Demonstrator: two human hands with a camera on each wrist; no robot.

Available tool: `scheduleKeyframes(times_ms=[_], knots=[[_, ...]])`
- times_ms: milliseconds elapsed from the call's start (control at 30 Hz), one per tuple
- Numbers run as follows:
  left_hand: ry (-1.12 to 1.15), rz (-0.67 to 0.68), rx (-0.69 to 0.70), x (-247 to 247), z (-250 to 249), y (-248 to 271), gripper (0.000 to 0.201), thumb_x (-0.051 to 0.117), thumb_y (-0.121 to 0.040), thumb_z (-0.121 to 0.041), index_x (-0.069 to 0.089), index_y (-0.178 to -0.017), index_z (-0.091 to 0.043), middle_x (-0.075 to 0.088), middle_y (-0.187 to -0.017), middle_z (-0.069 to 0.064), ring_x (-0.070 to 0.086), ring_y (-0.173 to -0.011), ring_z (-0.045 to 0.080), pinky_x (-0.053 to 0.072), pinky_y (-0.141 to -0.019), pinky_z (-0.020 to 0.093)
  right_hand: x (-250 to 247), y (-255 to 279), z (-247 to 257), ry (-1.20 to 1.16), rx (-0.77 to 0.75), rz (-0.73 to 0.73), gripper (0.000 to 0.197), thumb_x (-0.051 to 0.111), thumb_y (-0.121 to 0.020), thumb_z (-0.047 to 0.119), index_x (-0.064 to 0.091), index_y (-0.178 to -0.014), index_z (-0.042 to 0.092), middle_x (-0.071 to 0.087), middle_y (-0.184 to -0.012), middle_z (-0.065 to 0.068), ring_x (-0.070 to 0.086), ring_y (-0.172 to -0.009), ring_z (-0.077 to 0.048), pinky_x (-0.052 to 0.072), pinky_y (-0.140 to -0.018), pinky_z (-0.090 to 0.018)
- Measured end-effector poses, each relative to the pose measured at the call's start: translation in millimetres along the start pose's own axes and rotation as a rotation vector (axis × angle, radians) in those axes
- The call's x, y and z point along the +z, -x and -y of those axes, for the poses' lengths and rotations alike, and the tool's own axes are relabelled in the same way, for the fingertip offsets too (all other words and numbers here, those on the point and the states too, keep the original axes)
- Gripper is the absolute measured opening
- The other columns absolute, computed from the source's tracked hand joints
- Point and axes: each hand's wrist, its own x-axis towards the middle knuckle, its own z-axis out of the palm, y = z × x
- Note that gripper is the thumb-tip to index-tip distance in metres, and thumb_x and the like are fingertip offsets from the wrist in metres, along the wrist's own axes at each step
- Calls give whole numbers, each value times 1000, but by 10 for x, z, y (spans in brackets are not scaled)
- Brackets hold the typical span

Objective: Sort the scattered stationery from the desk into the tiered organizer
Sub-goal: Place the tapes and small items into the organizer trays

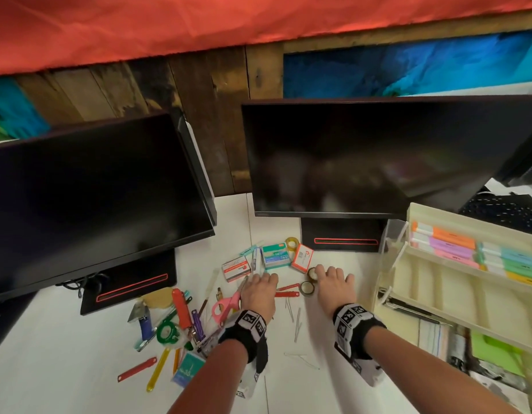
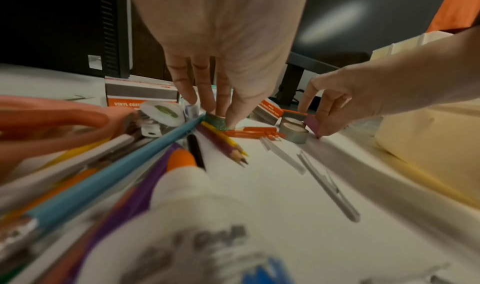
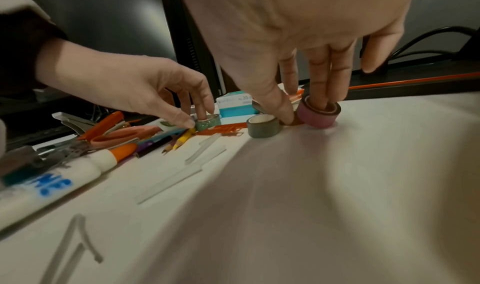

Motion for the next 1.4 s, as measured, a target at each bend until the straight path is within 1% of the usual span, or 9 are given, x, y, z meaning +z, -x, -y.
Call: scheduleKeyframes(times_ms=[367,600,700,833,867,967,1100,1267,1400], knots=[[39,-26,35,24,-4,13,38,48,-86,1,44,-119,-17,56,-118,5,47,-109,22,41,-90,33,86,20,-55,42,-16,82,40,37,-90,9,37,-128,24,53,-125,-3,47,-119,-25,35,-97,-38],[188,-207,33,16,-243,116,25,47,-87,-11,50,-111,-18,57,-111,1,47,-105,22,33,-94,34,-61,103,-81,-67,58,186,29,32,-95,14,49,-118,16,60,-119,-7,56,-111,-26,43,-89,-35],[217,-169,73,4,-445,149,22,54,-83,-12,55,-104,-18,58,-101,3,57,-92,23,41,-89,36,-166,97,-135,-250,159,208,24,37,-94,19,54,-112,17,60,-116,-9,58,-107,-28,45,-86,-33],[88,-56,99,34,-697,125,23,75,-59,-13,65,-78,-23,58,-77,1,61,-65,19,48,-68,31,-251,112,-150,-430,195,190,19,47,-89,18,57,-104,17,63,-109,-8,59,-102,-29,46,-83,-32],[61,-43,87,40,-746,120,22,74,-62,-11,67,-80,-22,58,-79,3,61,-69,20,47,-71,32,-269,123,-151,-459,194,186,20,48,-88,17,58,-104,17,64,-108,-9,60,-102,-29,46,-84,-32],[-25,-35,30,55,-826,112,26,54,-84,-7,62,-108,-10,55,-107,12,55,-99,28,37,-91,40,-332,165,-165,-510,189,177,21,49,-86,14,59,-103,17,64,-108,-10,59,-103,-29,45,-85,-31],[-126,12,-34,114,-861,82,32,49,-88,-7,54,-120,-8,46,-120,15,47,-110,30,32,-96,43,-384,237,-196,-528,155,174,20,49,-86,15,60,-103,18,64,-105,-9,59,-102,-29,45,-83,-31],[-71,24,-49,60,-830,100,34,55,-86,-9,53,-120,-13,46,-120,14,46,-111,30,32,-96,43,-400,280,-217,-569,140,194,16,53,-84,16,60,-97,21,59,-91,-4,58,-89,-25,44,-77,-28],[105,-153,-93,-61,-644,251,21,64,-82,-21,61,-104,-23,56,-99,8,56,-89,25,42,-82,39,-389,278,-223,-606,120,166,10,58,-81,16,56,-80,26,66,-83,-5,61,-85,-26,39,-69,-24]])
